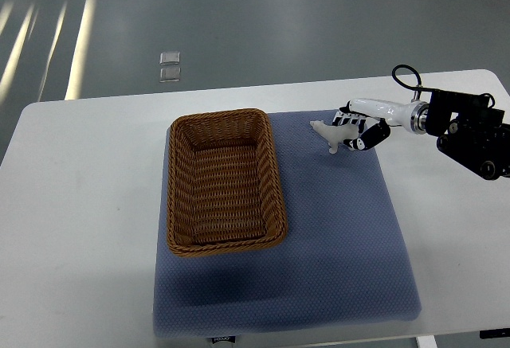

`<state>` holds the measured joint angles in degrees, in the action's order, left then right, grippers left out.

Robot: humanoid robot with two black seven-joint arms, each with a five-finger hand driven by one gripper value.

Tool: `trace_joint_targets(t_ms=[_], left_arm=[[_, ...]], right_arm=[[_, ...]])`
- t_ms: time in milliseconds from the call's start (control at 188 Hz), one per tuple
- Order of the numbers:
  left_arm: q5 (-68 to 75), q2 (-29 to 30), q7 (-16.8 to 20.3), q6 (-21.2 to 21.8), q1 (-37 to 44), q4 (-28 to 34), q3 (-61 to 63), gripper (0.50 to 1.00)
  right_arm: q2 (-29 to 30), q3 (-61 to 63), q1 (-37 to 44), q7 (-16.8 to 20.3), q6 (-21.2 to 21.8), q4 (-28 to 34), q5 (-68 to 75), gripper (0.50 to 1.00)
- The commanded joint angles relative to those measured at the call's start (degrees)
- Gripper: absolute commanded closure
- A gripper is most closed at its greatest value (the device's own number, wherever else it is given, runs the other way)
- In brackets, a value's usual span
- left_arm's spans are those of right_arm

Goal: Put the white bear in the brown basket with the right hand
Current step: 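Carry the bear with the right hand over the wicker basket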

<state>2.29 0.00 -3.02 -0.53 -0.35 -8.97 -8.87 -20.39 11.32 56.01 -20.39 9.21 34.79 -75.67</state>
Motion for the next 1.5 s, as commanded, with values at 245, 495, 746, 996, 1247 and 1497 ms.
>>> trace_joint_targets(t_ms=[245,495,746,996,1247,1497], left_arm=[[0.0,0.0,0.0,0.0,0.0,0.0,-0.1,0.5],[0.0,0.0,0.0,0.0,0.0,0.0,-0.2,0.5],[0.0,0.0,0.0,0.0,0.0,0.0,-0.3,0.5],[0.0,0.0,-0.1,0.0,0.0,0.0,-0.3,0.5],[0.0,0.0,0.0,0.0,0.0,-0.3,-0.3,0.5],[0.0,0.0,0.0,0.0,0.0,-0.3,-0.2,0.5]], right_arm=[[0.1,0.5,4.1,-0.4,-1.6,3.8,0.5,1.0],[1.3,0.5,8.9,-0.3,-1.6,9.2,0.6,1.0],[6.2,-0.7,9.9,-0.2,-1.6,12.3,0.2,1.0],[10.5,-5.3,11.1,-0.3,-1.6,12.1,-2.3,1.0],[12.5,-5.6,11.9,-0.4,-2.0,11.6,-2.3,0.985],[12.5,-5.6,11.1,-0.4,-4.6,11.5,-2.3,0.677]])
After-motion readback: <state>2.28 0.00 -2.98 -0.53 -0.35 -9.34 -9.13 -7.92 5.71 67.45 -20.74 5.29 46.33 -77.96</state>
